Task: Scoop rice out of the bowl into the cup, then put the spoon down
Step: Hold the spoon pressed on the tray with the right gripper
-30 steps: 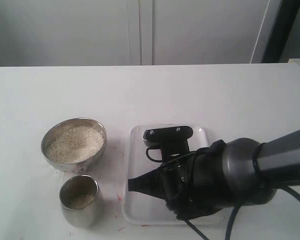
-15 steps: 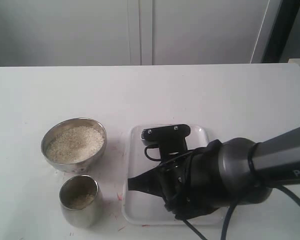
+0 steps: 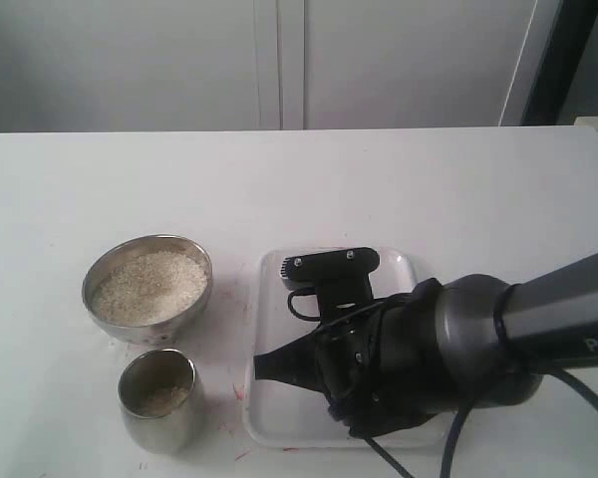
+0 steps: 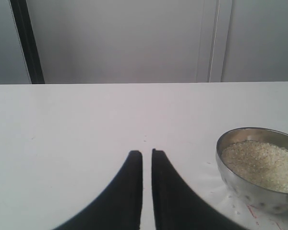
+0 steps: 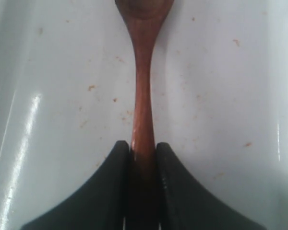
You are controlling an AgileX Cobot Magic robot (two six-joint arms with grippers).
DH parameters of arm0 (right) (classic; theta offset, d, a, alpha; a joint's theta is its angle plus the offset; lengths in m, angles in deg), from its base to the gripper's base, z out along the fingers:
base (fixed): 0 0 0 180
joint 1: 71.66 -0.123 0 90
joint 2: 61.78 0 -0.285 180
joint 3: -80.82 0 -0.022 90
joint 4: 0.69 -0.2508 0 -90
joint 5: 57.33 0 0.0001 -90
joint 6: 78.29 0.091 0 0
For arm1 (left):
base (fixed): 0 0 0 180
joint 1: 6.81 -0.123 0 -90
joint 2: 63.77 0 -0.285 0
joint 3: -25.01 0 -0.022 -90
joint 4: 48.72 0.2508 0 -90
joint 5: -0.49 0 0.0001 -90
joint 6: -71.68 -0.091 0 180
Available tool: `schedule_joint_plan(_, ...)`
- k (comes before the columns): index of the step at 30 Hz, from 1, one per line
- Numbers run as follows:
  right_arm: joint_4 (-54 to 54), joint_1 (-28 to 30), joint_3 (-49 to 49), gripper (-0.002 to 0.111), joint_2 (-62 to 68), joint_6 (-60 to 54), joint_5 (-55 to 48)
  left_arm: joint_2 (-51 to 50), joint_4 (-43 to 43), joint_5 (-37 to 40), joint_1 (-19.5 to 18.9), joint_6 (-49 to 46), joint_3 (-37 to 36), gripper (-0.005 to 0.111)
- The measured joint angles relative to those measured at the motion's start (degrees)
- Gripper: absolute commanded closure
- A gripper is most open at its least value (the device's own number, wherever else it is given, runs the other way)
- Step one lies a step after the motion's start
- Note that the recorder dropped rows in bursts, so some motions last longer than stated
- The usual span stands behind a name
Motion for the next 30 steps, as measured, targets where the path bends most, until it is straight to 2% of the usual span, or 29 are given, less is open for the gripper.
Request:
schedule_joint_plan(5,0.00,0.00,0.00,0.090,0.00,0.00,0.00,0.00,0.00,0.00,0.00,0.00,0.00,0.092)
schedule_joint_plan(22,0.00,0.00,0.00,0.088,0.00,0.00,0.00,0.00,0.00,0.00,0.00,0.00,0.00,0.092)
schedule_joint_plan(30,0.10,0.00,0.00,0.074,0.00,0.00,0.00,0.00,0.00,0.00,0.00,0.00,0.00,0.092)
